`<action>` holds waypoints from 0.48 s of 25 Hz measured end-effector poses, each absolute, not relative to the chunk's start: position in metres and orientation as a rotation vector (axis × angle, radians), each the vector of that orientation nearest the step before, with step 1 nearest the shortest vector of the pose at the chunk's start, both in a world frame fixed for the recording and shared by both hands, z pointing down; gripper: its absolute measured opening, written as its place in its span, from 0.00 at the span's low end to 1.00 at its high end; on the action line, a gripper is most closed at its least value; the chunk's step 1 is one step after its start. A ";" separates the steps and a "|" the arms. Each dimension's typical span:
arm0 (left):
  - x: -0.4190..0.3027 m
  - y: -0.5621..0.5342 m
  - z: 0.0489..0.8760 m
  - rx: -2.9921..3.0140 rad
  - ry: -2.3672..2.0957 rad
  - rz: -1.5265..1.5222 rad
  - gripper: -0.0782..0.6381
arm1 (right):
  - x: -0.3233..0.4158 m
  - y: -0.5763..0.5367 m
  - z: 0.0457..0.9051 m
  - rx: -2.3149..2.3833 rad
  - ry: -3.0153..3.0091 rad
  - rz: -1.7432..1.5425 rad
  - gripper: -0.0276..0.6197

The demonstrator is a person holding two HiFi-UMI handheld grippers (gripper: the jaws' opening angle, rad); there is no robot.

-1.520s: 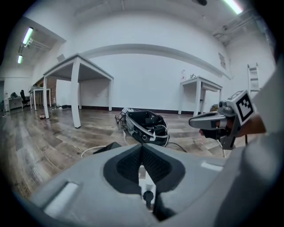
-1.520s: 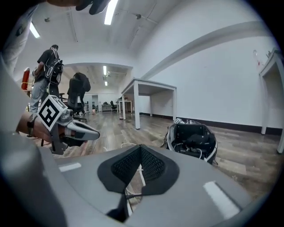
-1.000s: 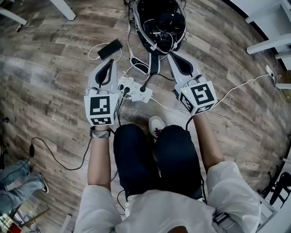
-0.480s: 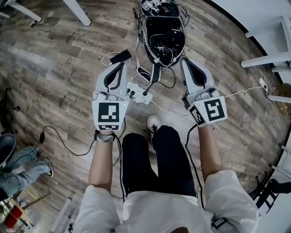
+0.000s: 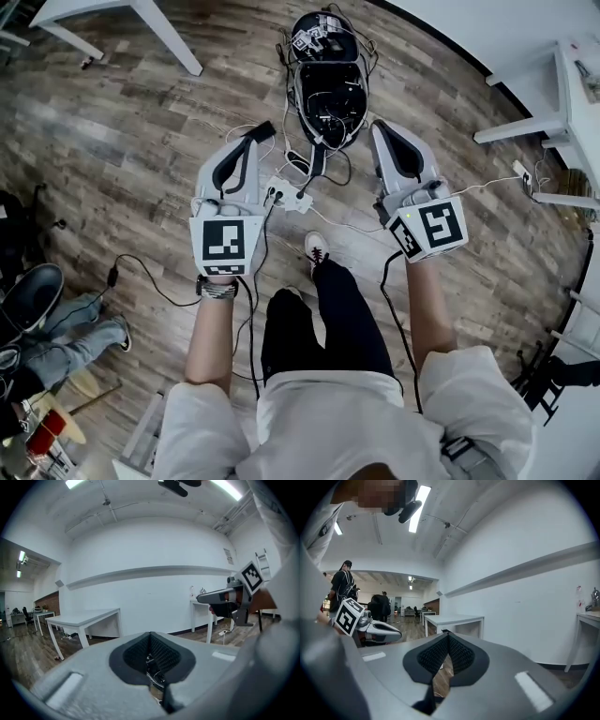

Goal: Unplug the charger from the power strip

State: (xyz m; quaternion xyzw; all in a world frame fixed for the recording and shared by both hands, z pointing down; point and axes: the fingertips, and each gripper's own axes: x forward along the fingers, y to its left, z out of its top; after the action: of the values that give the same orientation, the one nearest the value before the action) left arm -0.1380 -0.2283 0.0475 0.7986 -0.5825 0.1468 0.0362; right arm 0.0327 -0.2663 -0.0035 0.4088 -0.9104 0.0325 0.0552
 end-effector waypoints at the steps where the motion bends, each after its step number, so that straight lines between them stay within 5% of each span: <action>1: -0.140 -0.225 0.030 2.455 -1.795 0.447 0.12 | 0.032 -0.262 -0.019 1.250 -2.765 0.125 0.05; 12: -0.151 -0.158 -0.121 2.482 -1.845 0.405 0.12 | 0.029 -0.191 -0.176 1.325 -2.795 0.116 0.05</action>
State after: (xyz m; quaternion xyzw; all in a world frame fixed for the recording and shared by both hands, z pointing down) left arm -0.1514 -0.1576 -0.1208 0.7958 -0.5914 0.1298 0.0113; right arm 0.0295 -0.1913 -0.1762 0.4281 -0.9027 0.0373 0.0233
